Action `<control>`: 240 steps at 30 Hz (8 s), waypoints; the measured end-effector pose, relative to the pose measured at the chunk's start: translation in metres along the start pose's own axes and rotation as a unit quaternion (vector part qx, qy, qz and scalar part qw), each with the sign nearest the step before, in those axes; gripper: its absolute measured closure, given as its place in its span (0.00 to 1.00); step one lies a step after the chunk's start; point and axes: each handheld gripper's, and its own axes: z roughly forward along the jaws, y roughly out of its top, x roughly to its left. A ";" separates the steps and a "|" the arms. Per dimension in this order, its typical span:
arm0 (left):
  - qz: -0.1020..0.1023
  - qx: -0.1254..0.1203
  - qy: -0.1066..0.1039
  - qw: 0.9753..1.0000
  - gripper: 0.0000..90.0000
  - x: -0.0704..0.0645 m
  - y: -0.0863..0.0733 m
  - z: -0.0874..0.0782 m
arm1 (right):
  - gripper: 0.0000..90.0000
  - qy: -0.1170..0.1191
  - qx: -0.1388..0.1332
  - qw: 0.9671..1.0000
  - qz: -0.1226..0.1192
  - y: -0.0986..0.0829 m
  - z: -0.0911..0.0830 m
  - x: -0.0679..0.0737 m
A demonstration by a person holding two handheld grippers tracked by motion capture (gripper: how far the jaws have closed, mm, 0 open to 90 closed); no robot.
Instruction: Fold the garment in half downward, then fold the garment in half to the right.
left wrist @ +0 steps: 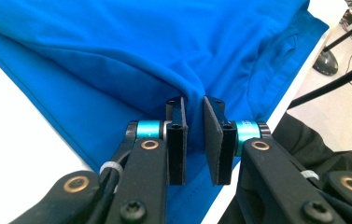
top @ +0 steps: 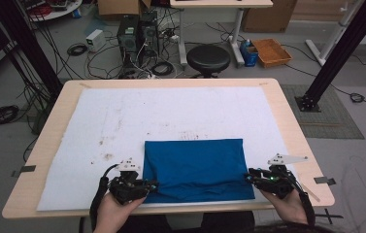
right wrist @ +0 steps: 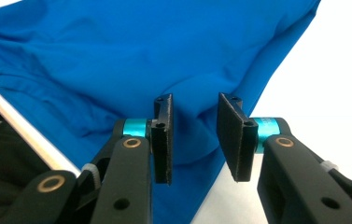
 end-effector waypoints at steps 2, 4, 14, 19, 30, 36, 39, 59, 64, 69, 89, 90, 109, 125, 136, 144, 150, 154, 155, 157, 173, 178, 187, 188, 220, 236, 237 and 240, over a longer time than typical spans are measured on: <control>0.000 0.000 -0.001 1.000 0.87 0.000 -0.001 0.000 | 0.74 0.004 0.000 1.000 0.010 -0.006 -0.001 0.000; -0.002 -0.002 -0.002 1.000 0.86 -0.001 -0.003 0.000 | 0.74 0.002 -0.002 1.000 0.000 -0.011 -0.004 0.005; 0.000 -0.002 -0.004 1.000 0.82 -0.001 -0.003 0.002 | 0.78 0.046 0.016 0.992 -0.120 -0.005 0.023 0.051; -0.006 -0.004 -0.008 1.000 0.83 0.003 -0.001 0.004 | 0.89 0.047 0.054 0.987 -0.147 0.003 0.046 0.058; -0.010 -0.011 -0.020 1.000 0.89 0.003 -0.002 -0.003 | 0.94 0.080 0.037 0.985 -0.145 -0.004 0.022 0.065; -0.020 -0.003 -0.012 1.000 0.77 0.001 -0.004 -0.004 | 0.81 0.071 0.045 0.985 -0.152 -0.011 0.019 0.065; -0.015 -0.013 0.002 1.000 0.69 0.004 -0.001 -0.010 | 0.75 0.063 0.024 0.987 -0.146 -0.006 0.011 0.061; 0.013 -0.066 0.172 0.983 0.54 0.089 0.078 0.029 | 0.61 -0.091 -0.030 0.995 -0.007 0.082 0.064 -0.063; -0.002 -0.035 0.165 0.986 0.59 0.099 0.077 0.043 | 0.67 -0.078 -0.002 0.997 0.010 0.082 0.079 -0.071; 0.021 -0.017 0.165 0.986 0.85 0.097 0.074 0.047 | 0.88 -0.067 0.018 0.998 -0.005 0.077 0.086 -0.073; 0.035 -0.052 0.171 0.983 0.96 0.118 0.102 0.066 | 0.97 -0.091 -0.010 0.995 -0.042 0.107 0.092 -0.095; 0.033 -0.052 0.171 0.983 0.96 0.119 0.102 0.067 | 0.97 -0.092 -0.012 0.995 -0.042 0.107 0.092 -0.095; 0.068 -0.133 0.177 0.973 0.44 0.092 0.095 0.005 | 0.47 -0.099 -0.102 0.989 -0.050 0.098 0.040 -0.083; 0.072 -0.154 0.187 0.967 0.41 0.086 0.091 -0.004 | 0.35 -0.080 -0.110 0.991 -0.018 0.091 0.026 -0.096; 0.078 -0.170 0.180 0.966 0.41 0.078 0.094 -0.008 | 0.30 -0.084 -0.120 0.989 -0.010 0.096 0.024 -0.097; 0.074 -0.161 0.162 0.971 0.41 0.079 0.094 -0.003 | 0.30 -0.081 -0.120 0.989 -0.017 0.097 0.025 -0.096; 0.065 -0.162 0.152 0.973 0.41 0.073 0.095 -0.004 | 0.31 -0.073 -0.120 0.990 -0.023 0.096 0.023 -0.095; 0.043 -0.167 0.138 0.975 0.41 0.066 0.090 -0.013 | 0.34 -0.065 -0.125 0.989 -0.033 0.097 0.022 -0.091; 0.040 -0.168 0.138 0.975 0.41 0.063 0.087 -0.016 | 0.34 -0.064 -0.126 0.989 -0.037 0.098 0.021 -0.090; 0.034 -0.166 0.139 0.976 0.42 0.057 0.081 -0.020 | 0.34 -0.063 -0.125 0.989 -0.039 0.098 0.021 -0.088; -0.060 -0.152 0.093 0.982 0.42 0.010 0.015 -0.010 | 0.34 -0.063 -0.119 0.990 -0.045 0.097 0.027 -0.083; -0.046 -0.127 0.132 0.982 0.42 -0.003 0.016 0.014 | 0.34 -0.061 -0.118 0.990 -0.050 0.098 0.029 -0.078; -0.051 -0.069 0.220 0.972 0.43 -0.006 0.007 0.033 | 0.34 -0.058 -0.112 0.991 -0.050 0.097 0.032 -0.079; -0.052 -0.065 0.225 0.971 0.43 -0.005 0.006 0.034 | 0.34 -0.058 -0.113 0.990 -0.053 0.097 0.032 -0.079; -0.081 -0.100 0.219 0.967 0.75 -0.013 -0.007 0.034 | 0.49 0.047 -0.110 0.981 -0.150 0.163 0.107 0.041; -0.079 -0.105 0.211 0.969 0.77 -0.011 -0.009 0.034 | 0.71 0.076 0.022 0.985 -0.150 0.208 0.243 0.103; -0.077 -0.105 0.211 0.969 0.77 -0.011 -0.010 0.034 | 0.72 0.073 0.026 0.985 -0.151 0.209 0.249 0.106; -0.080 -0.107 0.208 0.969 0.77 -0.010 -0.010 0.034 | 0.73 0.060 0.052 0.986 -0.149 0.211 0.266 0.113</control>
